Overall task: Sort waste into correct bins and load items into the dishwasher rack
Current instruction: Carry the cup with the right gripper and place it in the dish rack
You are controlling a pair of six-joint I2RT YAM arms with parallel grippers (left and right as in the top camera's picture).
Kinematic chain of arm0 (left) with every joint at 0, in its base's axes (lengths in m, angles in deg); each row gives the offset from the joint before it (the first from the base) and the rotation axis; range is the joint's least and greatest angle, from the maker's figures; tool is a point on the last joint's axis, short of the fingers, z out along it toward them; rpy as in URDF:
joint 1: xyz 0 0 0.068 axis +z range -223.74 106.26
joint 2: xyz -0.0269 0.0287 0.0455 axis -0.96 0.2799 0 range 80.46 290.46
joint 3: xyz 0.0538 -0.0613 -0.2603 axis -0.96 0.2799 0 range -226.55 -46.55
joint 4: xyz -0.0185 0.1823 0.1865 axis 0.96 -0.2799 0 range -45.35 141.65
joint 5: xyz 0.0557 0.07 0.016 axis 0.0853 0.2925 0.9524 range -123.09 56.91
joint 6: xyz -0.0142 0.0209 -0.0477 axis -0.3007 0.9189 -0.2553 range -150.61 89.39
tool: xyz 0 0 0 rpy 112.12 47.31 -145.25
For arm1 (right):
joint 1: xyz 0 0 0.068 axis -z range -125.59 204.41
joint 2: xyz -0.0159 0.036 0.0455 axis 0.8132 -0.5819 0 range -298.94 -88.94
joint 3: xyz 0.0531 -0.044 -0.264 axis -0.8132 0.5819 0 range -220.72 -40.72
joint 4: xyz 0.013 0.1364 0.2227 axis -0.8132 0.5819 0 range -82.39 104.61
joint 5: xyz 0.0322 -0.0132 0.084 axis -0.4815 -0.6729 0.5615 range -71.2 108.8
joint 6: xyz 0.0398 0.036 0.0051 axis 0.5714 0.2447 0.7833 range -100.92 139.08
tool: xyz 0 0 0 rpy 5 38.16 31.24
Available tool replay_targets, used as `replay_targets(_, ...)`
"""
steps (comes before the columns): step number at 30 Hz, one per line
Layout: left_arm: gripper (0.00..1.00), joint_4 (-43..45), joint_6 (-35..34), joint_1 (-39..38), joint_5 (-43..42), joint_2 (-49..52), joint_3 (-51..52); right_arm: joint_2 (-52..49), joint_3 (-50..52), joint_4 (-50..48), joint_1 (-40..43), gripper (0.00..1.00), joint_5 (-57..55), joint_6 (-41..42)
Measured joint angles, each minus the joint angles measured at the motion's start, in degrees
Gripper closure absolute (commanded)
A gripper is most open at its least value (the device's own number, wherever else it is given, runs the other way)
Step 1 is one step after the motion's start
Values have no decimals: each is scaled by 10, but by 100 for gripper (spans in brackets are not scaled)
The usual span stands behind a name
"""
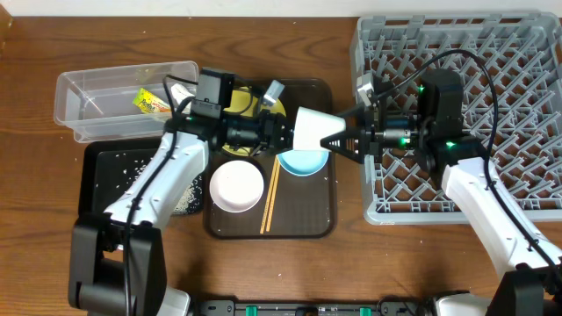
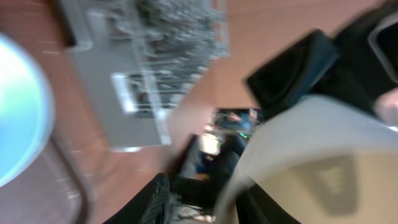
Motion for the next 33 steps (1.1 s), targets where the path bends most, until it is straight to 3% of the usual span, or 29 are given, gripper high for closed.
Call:
replay_targets(7, 62, -113, 92, 76, 139, -3, 1, 0, 0, 47, 47, 99, -72, 7)
replay_targets(11, 62, -172, 134, 124, 210, -31, 2, 5, -2, 93, 71, 99, -117, 9)
replay_targets(16, 62, -227, 164, 168, 269, -104, 2, 34, -39, 231, 95, 99, -212, -1)
replay_targets(23, 62, -260, 177, 184, 333, -172, 2, 69, -178, 469, 120, 99, -477, -20)
replay_targets(28, 62, -268, 179, 184, 356, -182, 2, 73, -205, 527, 143, 99, -658, -22)
replay_targets(33, 62, -269, 179, 184, 365, -182, 2, 63, -205, 551, 172, 99, -750, -19)
